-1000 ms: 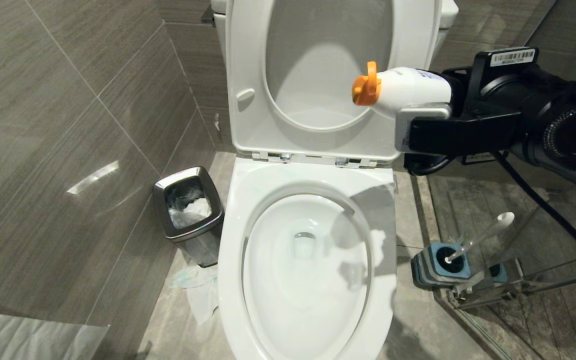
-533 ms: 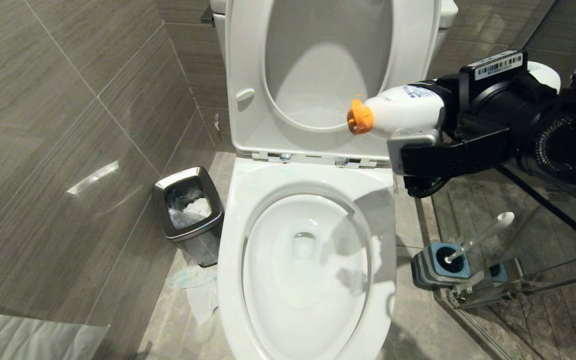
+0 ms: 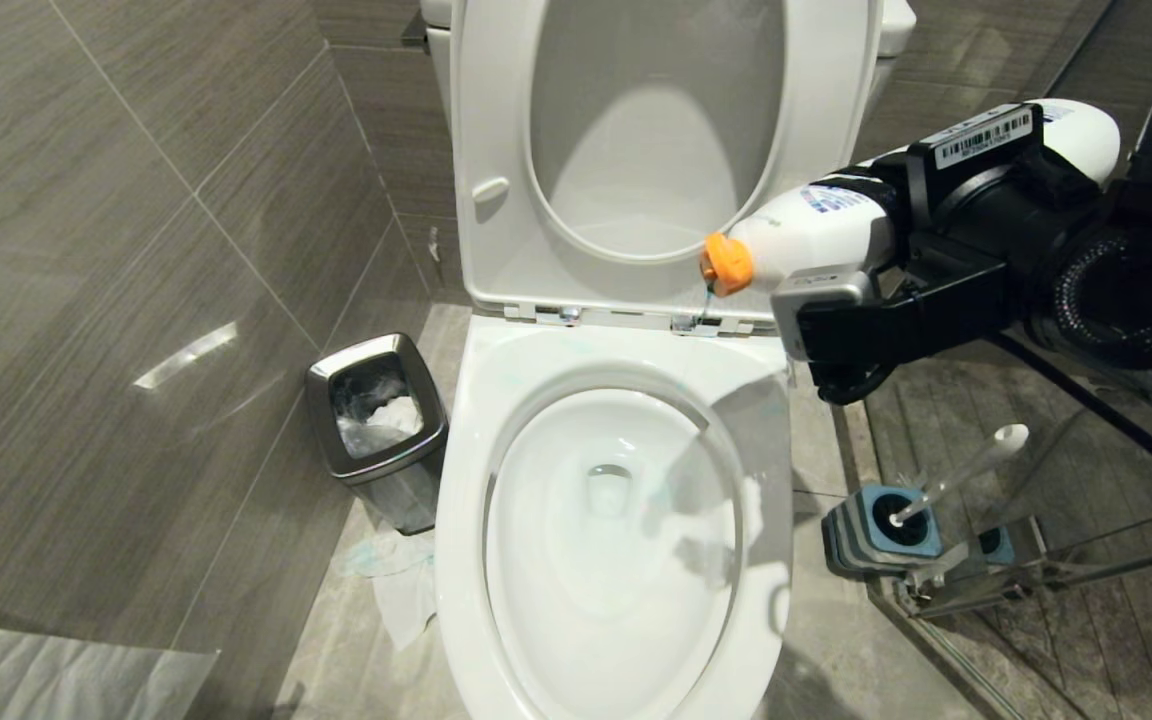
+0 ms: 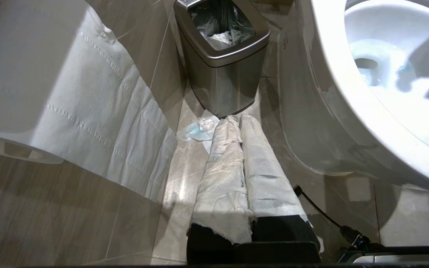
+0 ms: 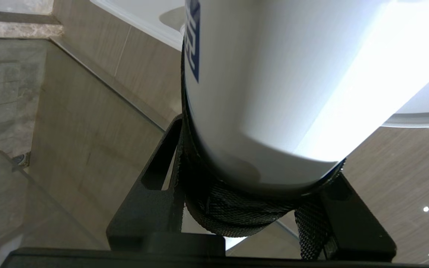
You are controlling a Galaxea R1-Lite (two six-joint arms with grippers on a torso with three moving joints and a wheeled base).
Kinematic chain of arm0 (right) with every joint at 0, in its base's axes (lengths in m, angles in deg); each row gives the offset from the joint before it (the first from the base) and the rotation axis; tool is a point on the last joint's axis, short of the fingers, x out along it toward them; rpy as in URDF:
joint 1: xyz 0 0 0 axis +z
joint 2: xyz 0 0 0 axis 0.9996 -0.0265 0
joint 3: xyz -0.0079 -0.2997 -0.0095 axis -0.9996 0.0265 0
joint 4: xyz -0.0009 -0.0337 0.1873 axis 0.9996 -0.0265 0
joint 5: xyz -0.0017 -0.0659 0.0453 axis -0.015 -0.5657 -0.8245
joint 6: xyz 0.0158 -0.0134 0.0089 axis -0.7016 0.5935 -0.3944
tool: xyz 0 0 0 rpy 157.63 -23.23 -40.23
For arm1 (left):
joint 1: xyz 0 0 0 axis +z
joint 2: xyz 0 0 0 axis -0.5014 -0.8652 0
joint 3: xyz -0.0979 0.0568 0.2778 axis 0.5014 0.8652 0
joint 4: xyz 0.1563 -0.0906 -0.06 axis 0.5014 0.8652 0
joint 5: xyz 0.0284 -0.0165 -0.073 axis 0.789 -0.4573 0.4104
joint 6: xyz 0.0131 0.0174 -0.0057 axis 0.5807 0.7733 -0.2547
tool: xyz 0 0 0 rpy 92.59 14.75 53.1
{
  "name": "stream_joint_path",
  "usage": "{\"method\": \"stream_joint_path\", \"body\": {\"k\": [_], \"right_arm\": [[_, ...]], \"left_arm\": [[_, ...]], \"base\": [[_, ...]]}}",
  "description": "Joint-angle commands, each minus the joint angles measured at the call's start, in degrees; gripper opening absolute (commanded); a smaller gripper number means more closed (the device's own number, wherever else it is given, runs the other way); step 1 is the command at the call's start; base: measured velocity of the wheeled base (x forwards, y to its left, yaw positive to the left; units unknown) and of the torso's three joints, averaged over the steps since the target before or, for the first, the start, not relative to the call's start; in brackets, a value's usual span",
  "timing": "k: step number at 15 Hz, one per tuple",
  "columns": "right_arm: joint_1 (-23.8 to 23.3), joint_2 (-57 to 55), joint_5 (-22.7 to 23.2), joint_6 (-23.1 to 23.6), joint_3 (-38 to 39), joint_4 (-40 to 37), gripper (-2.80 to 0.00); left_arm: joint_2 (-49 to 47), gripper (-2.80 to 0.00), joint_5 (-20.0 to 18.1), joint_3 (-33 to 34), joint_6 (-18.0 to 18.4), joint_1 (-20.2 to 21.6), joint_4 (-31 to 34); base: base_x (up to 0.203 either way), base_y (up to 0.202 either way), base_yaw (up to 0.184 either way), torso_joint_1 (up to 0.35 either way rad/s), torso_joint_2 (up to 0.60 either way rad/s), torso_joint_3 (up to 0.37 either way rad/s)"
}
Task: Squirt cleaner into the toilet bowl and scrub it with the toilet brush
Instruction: Pour in the cleaning agent
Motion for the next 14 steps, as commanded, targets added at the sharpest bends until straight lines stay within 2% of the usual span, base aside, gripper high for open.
{"method": "stream_joint_path", "body": {"k": [1,3,7,14], "right_arm": [[0.06,-0.68,-0.22,0.42,0.21,2.13,-2.80],[-0.01,-1.31,-0.20,0.33,0.54,5.30,-2.80],[0.15,-2.51,-0.14,-0.22,0.01,5.92,-2.80],[3.50,-8.11,-0.27,-1.08,-0.28,15.06,-2.80]], "left_arm": [[0.01,-2.80,-0.01,0.00,0.00,0.02,-0.04],[0.01,-2.80,-0.01,0.00,0.00,0.02,0.02],[0.01,-2.80,-0.01,0.00,0.00,0.02,0.03],[0.01,-2.80,-0.01,0.00,0.00,0.02,-0.01]], "base": [[0.000,0.000,0.000,0.000,0.00,0.000],[0.000,0.000,0.000,0.000,0.00,0.000],[0.000,0.000,0.000,0.000,0.00,0.000],[0.000,0.000,0.000,0.000,0.00,0.000]]}}
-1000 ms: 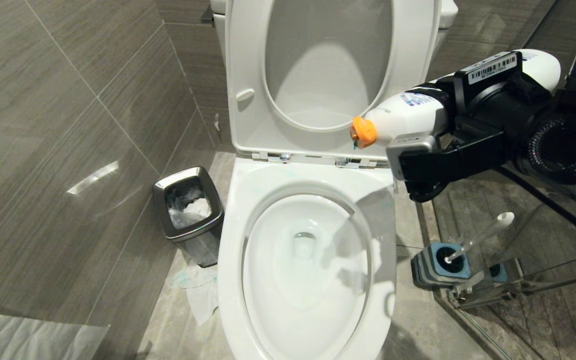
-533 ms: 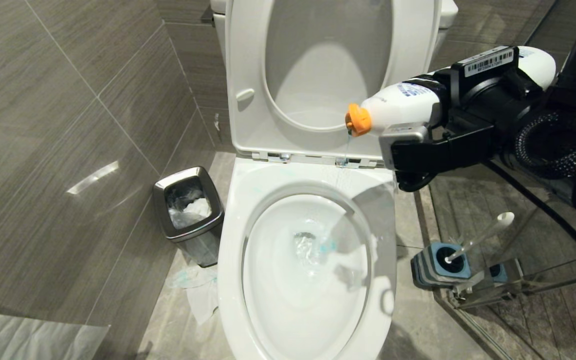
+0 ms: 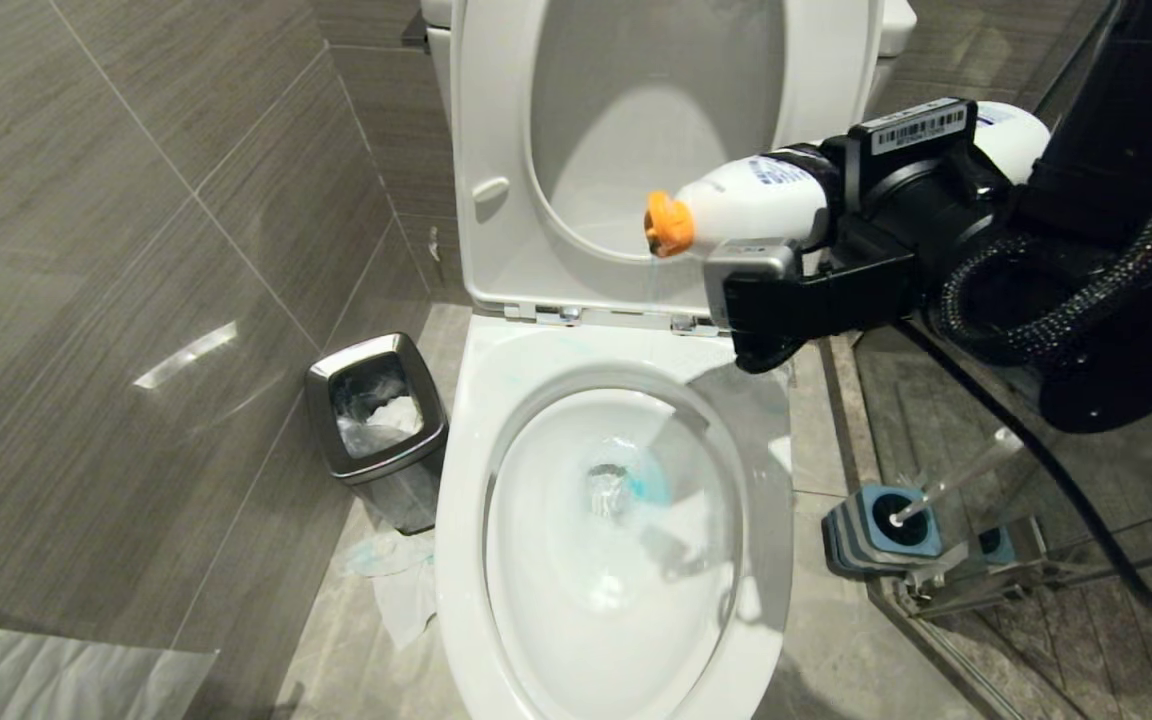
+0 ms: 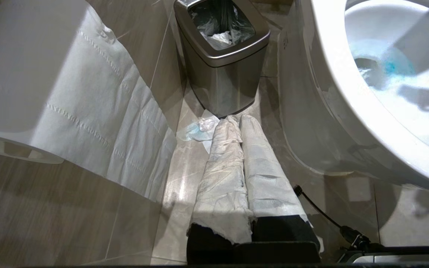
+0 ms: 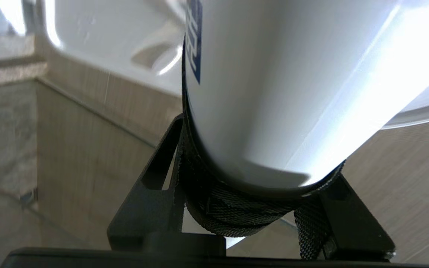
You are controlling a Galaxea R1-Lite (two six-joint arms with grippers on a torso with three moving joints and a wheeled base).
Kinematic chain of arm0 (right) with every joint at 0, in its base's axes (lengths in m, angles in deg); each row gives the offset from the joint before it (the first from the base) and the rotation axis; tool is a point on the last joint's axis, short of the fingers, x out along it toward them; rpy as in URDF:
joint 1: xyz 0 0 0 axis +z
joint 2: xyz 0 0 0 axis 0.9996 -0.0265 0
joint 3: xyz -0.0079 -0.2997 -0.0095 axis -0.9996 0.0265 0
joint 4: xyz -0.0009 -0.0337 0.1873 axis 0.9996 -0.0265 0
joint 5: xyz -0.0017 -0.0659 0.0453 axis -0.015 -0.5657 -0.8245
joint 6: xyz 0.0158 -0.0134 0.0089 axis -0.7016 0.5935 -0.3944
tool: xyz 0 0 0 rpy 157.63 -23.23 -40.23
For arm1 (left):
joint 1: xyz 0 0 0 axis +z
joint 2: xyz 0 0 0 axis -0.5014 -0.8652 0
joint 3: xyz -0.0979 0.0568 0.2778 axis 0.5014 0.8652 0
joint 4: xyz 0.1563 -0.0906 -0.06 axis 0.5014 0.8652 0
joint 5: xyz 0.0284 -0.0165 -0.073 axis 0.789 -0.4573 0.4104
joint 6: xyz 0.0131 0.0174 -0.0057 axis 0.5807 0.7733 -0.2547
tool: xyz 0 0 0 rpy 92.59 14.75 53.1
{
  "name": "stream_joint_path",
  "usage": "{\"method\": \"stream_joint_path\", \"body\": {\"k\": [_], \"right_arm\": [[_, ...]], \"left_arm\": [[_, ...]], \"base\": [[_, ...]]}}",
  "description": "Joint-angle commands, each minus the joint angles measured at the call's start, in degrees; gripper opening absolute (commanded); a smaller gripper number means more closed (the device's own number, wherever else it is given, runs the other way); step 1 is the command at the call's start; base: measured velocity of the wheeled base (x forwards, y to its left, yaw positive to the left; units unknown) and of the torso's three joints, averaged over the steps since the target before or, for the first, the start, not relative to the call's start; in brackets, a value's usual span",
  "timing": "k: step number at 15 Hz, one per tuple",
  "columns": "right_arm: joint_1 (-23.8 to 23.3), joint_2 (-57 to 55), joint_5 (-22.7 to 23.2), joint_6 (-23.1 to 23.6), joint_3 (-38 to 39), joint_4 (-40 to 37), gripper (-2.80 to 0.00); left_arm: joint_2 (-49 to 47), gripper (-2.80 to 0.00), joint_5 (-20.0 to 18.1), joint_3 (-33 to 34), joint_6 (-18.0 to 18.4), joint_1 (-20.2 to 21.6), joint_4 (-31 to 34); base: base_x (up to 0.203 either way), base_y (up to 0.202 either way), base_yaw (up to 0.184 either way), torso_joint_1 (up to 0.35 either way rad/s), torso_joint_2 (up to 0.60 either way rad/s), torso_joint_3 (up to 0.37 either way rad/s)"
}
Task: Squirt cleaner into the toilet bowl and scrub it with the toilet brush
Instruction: Pour in the cleaning agent
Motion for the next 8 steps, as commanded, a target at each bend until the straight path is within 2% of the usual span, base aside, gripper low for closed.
{"method": "stream_joint_path", "body": {"k": [1,8], "right_arm": [[1.71,-2.81,-0.49,0.64,-0.53,1.51,-2.80],[4.88,-1.85,-1.98,0.38,0.56,2.76,-2.80]], "left_arm": [[0.01,-2.80,0.01,0.00,0.02,0.02,0.02],[0.01,-2.80,0.01,0.00,0.02,0.02,0.01]], "base": [[0.000,0.000,0.000,0.000,0.00,0.000],[0.000,0.000,0.000,0.000,0.00,0.000]]}}
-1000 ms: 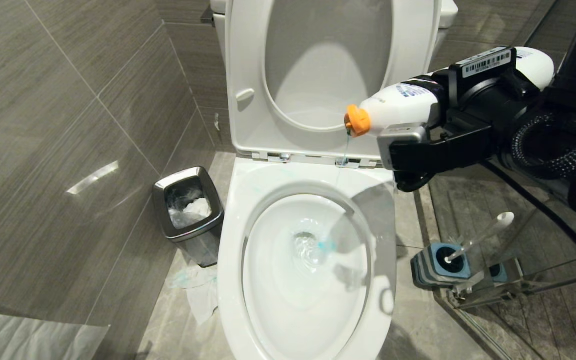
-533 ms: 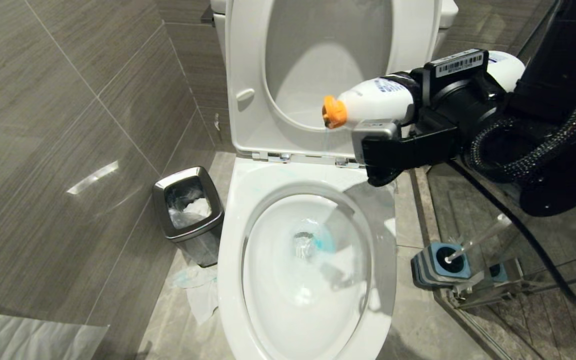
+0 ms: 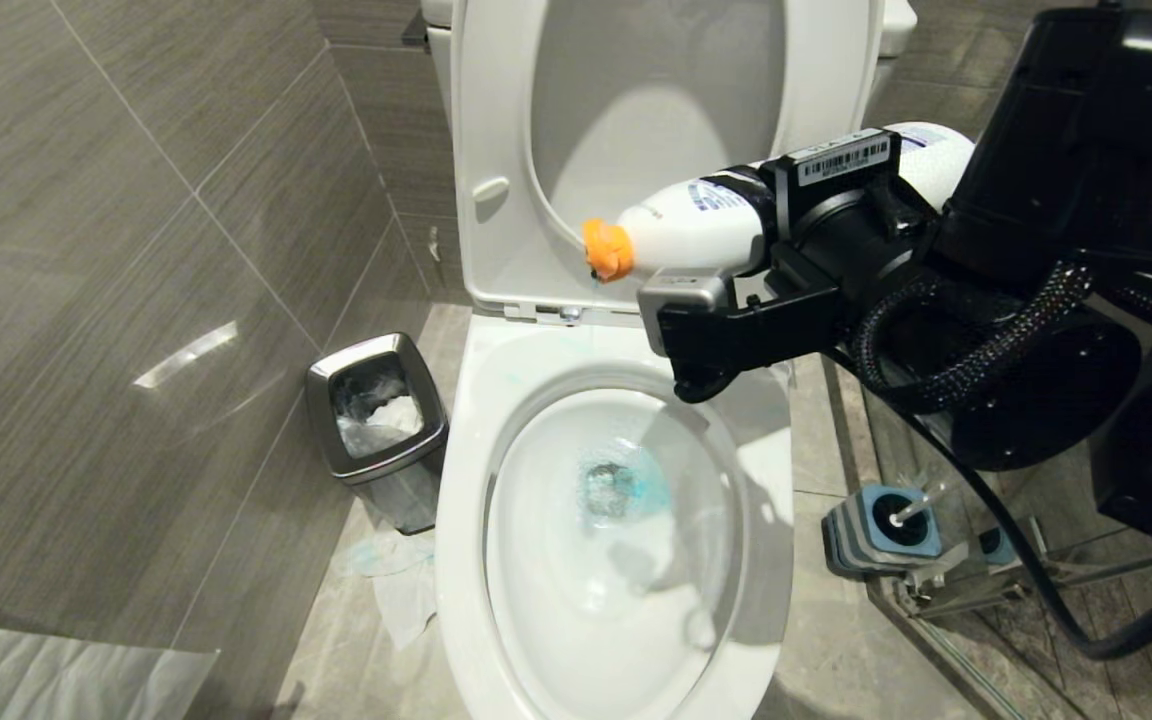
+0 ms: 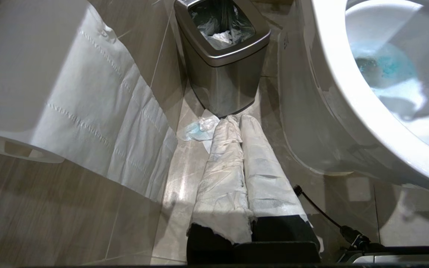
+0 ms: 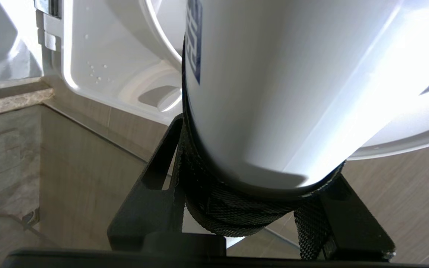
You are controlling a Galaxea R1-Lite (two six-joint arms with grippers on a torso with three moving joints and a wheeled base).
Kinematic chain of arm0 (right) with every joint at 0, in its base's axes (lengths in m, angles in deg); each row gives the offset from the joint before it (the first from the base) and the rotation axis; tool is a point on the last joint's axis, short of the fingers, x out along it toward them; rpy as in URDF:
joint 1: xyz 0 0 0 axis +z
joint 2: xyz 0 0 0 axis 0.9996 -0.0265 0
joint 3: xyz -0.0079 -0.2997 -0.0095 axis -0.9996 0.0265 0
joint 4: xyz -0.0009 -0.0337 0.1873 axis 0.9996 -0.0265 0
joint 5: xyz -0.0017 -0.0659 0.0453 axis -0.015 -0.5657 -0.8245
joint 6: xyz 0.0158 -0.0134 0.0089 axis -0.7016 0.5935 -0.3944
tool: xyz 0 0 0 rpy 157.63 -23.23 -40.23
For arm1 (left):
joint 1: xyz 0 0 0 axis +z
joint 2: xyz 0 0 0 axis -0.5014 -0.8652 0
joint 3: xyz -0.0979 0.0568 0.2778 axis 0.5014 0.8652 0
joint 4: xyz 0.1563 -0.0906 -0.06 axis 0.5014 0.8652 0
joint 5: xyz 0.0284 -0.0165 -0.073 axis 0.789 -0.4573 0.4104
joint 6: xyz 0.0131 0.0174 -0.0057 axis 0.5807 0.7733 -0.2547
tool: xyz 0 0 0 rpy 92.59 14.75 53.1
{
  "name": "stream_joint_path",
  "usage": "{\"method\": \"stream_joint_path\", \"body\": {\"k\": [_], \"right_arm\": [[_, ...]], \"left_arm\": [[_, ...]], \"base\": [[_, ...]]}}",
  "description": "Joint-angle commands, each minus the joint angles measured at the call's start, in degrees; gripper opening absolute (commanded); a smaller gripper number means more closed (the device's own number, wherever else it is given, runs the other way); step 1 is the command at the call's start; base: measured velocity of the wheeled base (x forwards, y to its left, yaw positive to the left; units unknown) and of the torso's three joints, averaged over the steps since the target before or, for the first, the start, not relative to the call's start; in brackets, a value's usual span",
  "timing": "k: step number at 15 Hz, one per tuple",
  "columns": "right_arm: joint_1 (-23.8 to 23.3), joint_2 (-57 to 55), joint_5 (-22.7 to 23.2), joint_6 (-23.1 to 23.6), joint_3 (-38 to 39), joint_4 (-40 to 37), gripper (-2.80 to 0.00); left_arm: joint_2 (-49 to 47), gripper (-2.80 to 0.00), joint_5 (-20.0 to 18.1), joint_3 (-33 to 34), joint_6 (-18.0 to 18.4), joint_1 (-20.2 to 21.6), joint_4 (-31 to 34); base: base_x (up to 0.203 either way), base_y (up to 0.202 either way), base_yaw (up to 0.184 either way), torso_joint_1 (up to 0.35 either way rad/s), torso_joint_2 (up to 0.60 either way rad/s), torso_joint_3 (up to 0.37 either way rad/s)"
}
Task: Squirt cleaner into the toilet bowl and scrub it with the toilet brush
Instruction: Pour in the cleaning agent
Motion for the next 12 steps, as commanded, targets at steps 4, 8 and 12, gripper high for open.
{"method": "stream_joint_path", "body": {"k": [4,8,12], "right_arm": [[1.88,6.31,-2.50,0.62,5.06,0.13,-2.80],[1.84,10.31,-5.64,0.62,8.75,0.13,-2.80],[1.75,10.15,-7.17,0.62,8.44,0.22,-2.80]], "left_arm": [[0.01,-2.80,0.04,0.00,0.02,0.02,0.01],[0.01,-2.80,0.04,-0.09,0.02,0.02,-0.01],[0.01,-2.80,0.04,0.00,0.02,0.11,-0.05]], "base": [[0.000,0.000,0.000,0.000,0.00,0.000],[0.000,0.000,0.000,0.000,0.00,0.000],[0.000,0.000,0.000,0.000,0.00,0.000]]}}
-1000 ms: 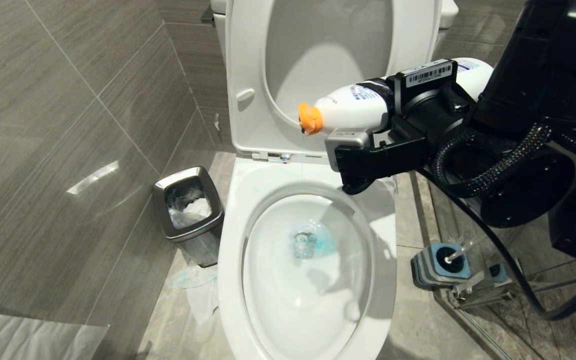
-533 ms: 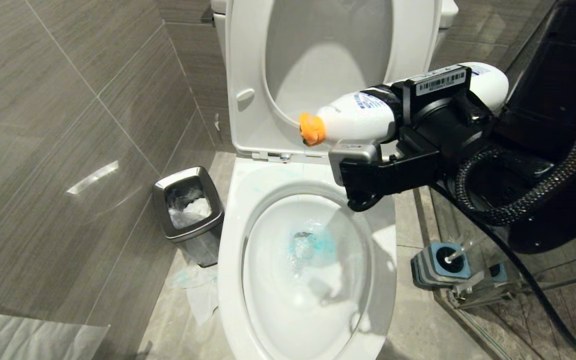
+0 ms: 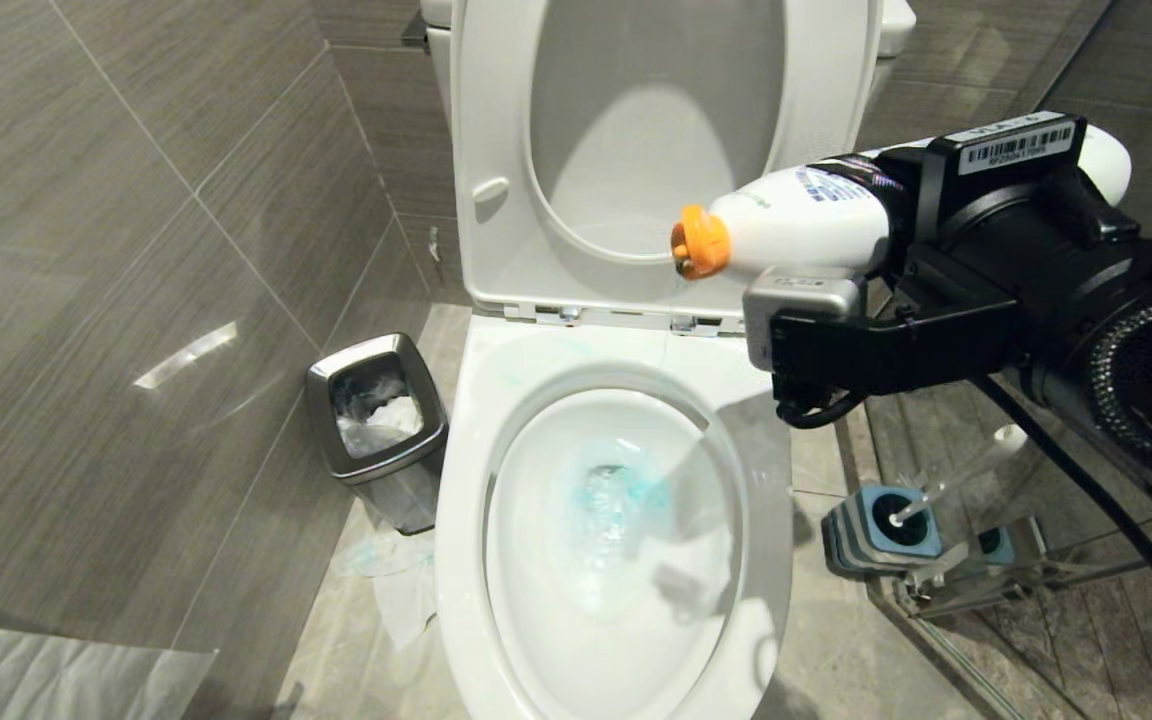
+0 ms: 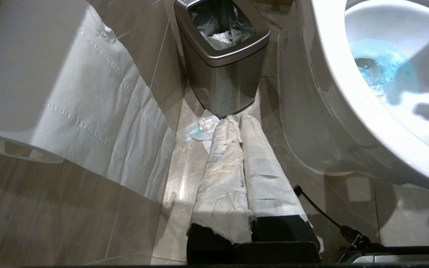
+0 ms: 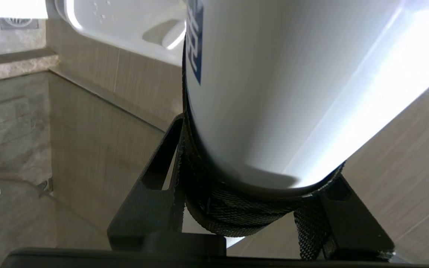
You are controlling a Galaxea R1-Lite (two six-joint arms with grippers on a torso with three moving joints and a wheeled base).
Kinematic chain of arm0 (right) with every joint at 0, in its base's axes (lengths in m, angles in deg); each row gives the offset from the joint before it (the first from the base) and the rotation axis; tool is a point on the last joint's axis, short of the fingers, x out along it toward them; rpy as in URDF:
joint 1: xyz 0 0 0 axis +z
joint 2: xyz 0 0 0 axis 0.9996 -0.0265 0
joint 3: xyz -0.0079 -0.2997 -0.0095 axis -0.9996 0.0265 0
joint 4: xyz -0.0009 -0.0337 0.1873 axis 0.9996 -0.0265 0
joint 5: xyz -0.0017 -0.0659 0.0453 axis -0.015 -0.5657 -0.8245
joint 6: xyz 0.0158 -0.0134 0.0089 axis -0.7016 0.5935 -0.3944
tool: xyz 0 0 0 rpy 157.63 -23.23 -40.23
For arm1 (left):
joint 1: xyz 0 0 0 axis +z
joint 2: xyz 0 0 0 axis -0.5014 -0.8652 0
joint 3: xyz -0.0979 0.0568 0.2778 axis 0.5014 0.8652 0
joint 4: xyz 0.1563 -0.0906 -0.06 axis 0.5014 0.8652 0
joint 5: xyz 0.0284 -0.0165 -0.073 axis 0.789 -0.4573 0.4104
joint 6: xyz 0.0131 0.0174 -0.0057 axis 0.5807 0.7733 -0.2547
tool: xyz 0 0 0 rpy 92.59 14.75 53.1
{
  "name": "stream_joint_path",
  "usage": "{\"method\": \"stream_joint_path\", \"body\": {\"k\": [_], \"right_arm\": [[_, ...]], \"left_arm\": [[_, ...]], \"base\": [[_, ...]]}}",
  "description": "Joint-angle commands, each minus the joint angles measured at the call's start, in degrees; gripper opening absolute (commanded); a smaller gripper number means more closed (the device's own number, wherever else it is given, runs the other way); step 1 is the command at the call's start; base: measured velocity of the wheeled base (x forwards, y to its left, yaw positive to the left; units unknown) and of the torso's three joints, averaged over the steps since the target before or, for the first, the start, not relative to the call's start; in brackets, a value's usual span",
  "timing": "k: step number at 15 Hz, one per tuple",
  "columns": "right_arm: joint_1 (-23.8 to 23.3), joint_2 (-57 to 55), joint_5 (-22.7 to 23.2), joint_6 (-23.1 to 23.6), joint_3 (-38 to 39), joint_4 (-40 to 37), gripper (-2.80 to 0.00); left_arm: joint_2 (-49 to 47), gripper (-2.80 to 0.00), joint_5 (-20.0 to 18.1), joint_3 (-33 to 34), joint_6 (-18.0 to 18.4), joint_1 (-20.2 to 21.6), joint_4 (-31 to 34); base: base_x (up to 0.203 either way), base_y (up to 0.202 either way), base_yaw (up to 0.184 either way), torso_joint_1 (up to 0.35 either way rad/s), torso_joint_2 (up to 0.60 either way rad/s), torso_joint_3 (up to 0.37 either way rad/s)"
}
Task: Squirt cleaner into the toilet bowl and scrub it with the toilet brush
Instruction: Pour in the cleaning agent
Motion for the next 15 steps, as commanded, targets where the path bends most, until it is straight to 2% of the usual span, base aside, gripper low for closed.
{"method": "stream_joint_path", "body": {"k": [1,3,7,15], "right_arm": [[-0.02,-0.27,-0.97,0.58,-0.17,0.28,-2.80],[-0.01,-1.65,-0.99,0.41,-0.49,1.55,-2.80],[0.01,-6.56,-0.90,-0.85,-0.24,13.49,-2.80],[0.05,-10.09,-1.59,-22.16,1.85,22.48,-2.80]], "left_arm": [[0.01,-2.80,0.01,0.00,-0.03,0.02,0.02],[0.01,-2.80,0.01,-0.08,-0.03,0.02,0.02],[0.01,-2.80,0.01,-0.01,-0.03,0.08,-0.05],[0.01,-2.80,0.01,0.00,-0.03,0.11,-0.01]], "base": [[0.000,0.000,0.000,0.000,0.00,0.000],[0.000,0.000,0.000,0.000,0.00,0.000],[0.000,0.000,0.000,0.000,0.00,0.000],[0.000,0.000,0.000,0.000,0.00,0.000]]}}
